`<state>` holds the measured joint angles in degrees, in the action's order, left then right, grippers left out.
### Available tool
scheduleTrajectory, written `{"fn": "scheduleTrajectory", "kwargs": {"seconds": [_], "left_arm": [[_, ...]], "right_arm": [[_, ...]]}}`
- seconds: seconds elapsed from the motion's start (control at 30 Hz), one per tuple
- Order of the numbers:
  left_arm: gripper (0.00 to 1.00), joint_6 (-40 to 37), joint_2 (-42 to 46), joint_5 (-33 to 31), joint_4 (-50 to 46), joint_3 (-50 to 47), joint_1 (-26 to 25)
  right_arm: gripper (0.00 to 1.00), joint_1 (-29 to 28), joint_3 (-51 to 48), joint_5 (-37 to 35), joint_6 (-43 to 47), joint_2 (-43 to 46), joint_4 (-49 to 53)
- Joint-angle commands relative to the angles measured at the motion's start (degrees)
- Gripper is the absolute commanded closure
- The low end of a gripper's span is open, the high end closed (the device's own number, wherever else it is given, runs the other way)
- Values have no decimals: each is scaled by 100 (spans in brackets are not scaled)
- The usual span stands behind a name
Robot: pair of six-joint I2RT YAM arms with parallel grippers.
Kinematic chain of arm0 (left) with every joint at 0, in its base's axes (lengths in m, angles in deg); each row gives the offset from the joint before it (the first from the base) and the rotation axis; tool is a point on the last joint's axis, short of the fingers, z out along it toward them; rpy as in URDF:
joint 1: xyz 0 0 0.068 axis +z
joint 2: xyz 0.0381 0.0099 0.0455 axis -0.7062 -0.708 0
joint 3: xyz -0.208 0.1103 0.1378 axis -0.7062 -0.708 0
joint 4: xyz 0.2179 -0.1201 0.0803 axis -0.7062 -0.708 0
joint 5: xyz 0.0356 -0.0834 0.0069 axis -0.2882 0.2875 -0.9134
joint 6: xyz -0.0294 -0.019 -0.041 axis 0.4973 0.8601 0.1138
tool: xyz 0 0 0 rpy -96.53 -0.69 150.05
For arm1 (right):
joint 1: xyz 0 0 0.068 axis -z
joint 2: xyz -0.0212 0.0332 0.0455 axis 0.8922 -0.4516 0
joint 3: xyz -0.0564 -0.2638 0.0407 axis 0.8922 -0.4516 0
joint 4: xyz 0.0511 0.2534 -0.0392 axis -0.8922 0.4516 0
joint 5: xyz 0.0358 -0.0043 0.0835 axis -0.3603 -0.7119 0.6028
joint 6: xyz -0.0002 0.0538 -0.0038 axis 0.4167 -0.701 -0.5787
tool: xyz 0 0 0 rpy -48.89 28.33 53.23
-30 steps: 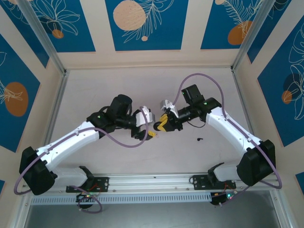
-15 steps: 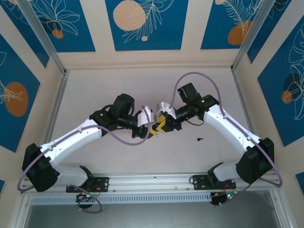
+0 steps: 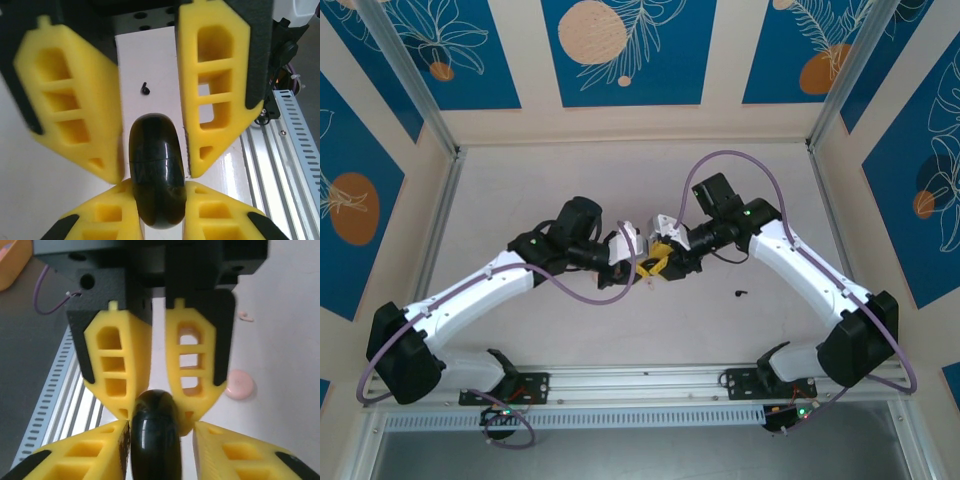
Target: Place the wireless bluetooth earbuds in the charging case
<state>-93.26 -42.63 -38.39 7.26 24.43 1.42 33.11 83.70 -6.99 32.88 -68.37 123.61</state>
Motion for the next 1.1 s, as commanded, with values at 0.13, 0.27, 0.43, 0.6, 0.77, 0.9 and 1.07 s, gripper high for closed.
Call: {"fn": "scheduleTrajectory", "kwargs": {"seconds": [0.13,0.27,0.43,0.6,0.77,0.9,1.07], "left_arm": [[87,568,260,429,1128,-523,38],[87,766,314,517,1392,-610,41],[87,933,342,502,1607,-692,50],[87,1103,379,384,1895,-810,66],[87,1346,438,383,2303,-955,97],[87,1537,498,459,2670,-1065,125],[87,1730,535,601,3067,-1194,152]], "right_arm": [[56,519,-603,598,-581,587,-784],[56,798,-565,891,-706,576,-801],[54,998,-536,1189,-890,595,-887],[44,1068,-721,1611,-822,750,-895],[42,1005,-828,1731,-857,767,-960],[42,965,-769,1853,-797,629,-851],[48,947,-637,1978,-636,428,-628]]}}
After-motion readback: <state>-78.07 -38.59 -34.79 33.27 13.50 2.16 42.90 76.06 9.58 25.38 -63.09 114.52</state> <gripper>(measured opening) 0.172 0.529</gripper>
